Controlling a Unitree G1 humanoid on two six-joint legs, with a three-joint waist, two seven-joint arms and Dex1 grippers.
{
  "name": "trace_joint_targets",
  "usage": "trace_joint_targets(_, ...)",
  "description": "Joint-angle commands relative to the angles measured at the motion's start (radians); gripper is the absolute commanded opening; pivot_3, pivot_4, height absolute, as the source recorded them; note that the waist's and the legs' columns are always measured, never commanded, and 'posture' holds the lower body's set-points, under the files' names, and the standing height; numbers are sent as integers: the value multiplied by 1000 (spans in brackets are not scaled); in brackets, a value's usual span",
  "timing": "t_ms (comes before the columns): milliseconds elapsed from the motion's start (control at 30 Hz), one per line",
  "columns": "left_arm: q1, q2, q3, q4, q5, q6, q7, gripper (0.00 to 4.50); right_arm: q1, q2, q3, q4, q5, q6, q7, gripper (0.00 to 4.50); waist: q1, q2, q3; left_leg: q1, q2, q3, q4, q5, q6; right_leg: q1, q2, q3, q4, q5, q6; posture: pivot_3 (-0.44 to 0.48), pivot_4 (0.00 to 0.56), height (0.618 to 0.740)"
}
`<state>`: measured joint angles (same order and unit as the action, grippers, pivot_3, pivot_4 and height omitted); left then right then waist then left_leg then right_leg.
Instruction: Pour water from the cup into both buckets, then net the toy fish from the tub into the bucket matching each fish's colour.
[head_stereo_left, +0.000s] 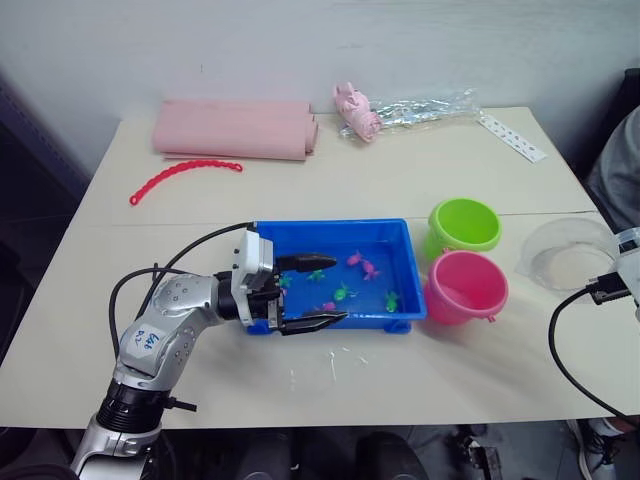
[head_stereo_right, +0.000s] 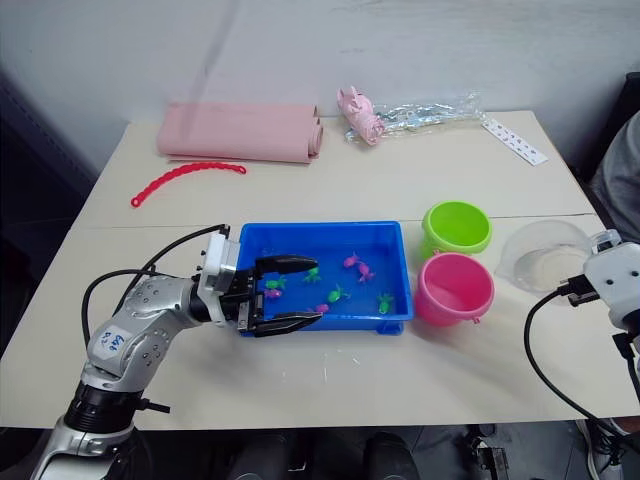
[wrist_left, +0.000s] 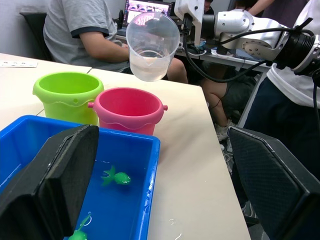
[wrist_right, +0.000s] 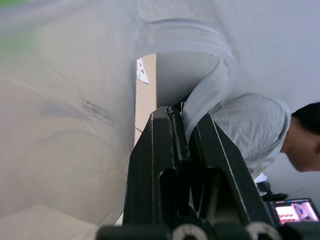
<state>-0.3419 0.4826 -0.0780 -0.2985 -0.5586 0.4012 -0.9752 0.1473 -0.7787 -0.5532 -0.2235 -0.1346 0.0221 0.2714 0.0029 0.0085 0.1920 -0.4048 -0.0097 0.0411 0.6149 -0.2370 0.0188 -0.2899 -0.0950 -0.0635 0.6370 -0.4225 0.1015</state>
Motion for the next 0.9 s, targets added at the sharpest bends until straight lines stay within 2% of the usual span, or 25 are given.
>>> trace_joint_targets(33,-9,-3,1,-11,7,-23,1,4500,-26,-29,-15,6,-45,-44,-27,19,0,0,0,0,0,0,0,0,0,0,0,0,0,0,0,0,150,740)
trace_joint_targets(433,6,-18,-4,-17,23,-38,12,4500,-74,-44,24,75,-182,-175,-87,19,-1,0,0,0,0,0,0,0,0,0,0,0,0,0,0,0,150,740)
trace_joint_targets(900,10,-24,-10,-13,29,-50,15,4500,-95,-38,60,95,-272,-234,-132,19,-2,0,0,0,0,0,0,0,0,0,0,0,0,0,0,0,150,740)
